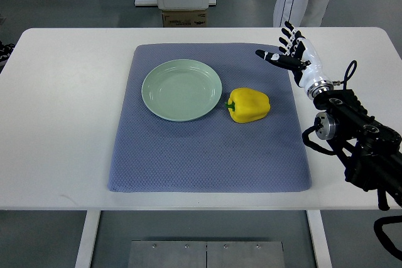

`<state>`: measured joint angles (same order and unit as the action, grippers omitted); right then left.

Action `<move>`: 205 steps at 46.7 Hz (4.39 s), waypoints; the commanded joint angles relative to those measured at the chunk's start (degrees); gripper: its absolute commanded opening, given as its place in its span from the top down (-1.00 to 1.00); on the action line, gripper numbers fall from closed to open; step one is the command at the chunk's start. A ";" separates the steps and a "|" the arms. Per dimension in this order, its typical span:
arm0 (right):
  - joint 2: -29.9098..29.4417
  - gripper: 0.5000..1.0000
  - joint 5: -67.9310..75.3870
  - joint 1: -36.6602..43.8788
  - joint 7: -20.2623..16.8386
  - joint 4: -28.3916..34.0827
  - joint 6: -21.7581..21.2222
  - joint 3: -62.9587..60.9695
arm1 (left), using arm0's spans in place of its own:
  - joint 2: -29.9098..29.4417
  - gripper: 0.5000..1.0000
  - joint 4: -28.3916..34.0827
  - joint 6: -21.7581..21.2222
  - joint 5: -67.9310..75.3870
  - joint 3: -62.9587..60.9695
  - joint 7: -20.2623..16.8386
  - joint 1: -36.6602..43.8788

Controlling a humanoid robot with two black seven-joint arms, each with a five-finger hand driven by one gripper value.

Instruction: Place yellow pepper on plate with right hand

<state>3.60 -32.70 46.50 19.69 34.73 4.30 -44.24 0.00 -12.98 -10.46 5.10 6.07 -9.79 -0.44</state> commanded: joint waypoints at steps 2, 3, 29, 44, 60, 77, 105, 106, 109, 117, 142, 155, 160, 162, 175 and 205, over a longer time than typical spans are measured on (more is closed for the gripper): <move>0.36 -1.00 0.00 0.00 0.00 -0.01 0.01 0.04 | 0.00 -1.00 0.06 0.00 0.00 0.00 0.03 0.00; 0.36 -1.00 0.00 0.09 0.00 -0.01 0.01 0.04 | 0.00 -1.00 -0.03 0.00 0.00 0.00 -0.06 0.00; 0.80 -1.00 0.09 0.35 0.00 0.08 0.01 0.04 | 0.00 -1.00 -0.03 0.00 0.00 0.00 0.03 0.00; 1.41 -1.00 0.09 0.44 0.00 0.08 0.01 0.12 | 0.00 -1.00 -0.03 0.00 0.00 0.00 0.03 0.00; 2.73 -1.00 0.09 0.79 0.00 0.52 -0.17 1.26 | 0.00 -1.00 0.06 0.00 0.00 0.00 0.03 0.00; 9.05 -0.99 0.00 5.36 0.00 5.88 -2.63 13.04 | 0.00 -1.00 -0.03 0.00 0.00 0.00 0.03 0.00; 18.37 -0.98 -7.81 18.72 0.70 19.41 -8.17 36.94 | 0.00 -1.00 -0.03 0.00 0.00 0.00 0.03 0.00; 18.37 -0.98 -8.78 18.72 1.05 19.50 -8.17 37.65 | 0.00 -1.00 -0.03 0.00 0.00 0.00 0.03 0.00; 18.37 -0.98 -11.33 19.07 1.93 19.50 -8.34 39.23 | 0.00 -1.00 0.06 0.00 0.00 0.00 0.03 0.00; 17.93 -0.98 -14.67 21.53 3.07 19.59 -8.34 45.03 | 0.00 -1.00 -0.03 0.00 0.00 0.00 0.03 0.00; 15.04 -0.96 -19.68 22.50 3.16 18.19 -8.08 52.24 | 0.00 -1.00 0.06 0.00 0.00 0.00 0.03 0.00; 13.10 -0.94 -20.48 22.06 3.16 13.97 -7.64 52.51 | 0.00 -1.00 -0.03 0.00 0.00 0.00 0.03 0.00; 12.93 -0.92 -21.18 21.09 3.25 12.47 -7.47 52.59 | 0.00 -1.00 -0.03 0.00 0.00 0.00 0.03 0.00; 12.84 -0.92 -21.18 20.66 3.51 11.86 -7.47 52.59 | 0.00 -1.00 -0.03 0.00 0.00 0.00 0.03 0.00; 12.84 -0.68 -21.44 19.69 3.87 9.66 -7.38 54.18 | 0.00 -1.00 0.06 0.00 0.00 0.00 0.03 0.00; 12.92 1.00 -20.92 20.13 3.43 9.57 -6.41 53.56 | 0.00 -1.00 0.06 0.00 0.00 0.00 0.03 0.00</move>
<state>16.52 -53.92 66.32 23.17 44.33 -2.20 9.67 0.00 -12.95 -10.46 5.08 6.06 -9.80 -0.44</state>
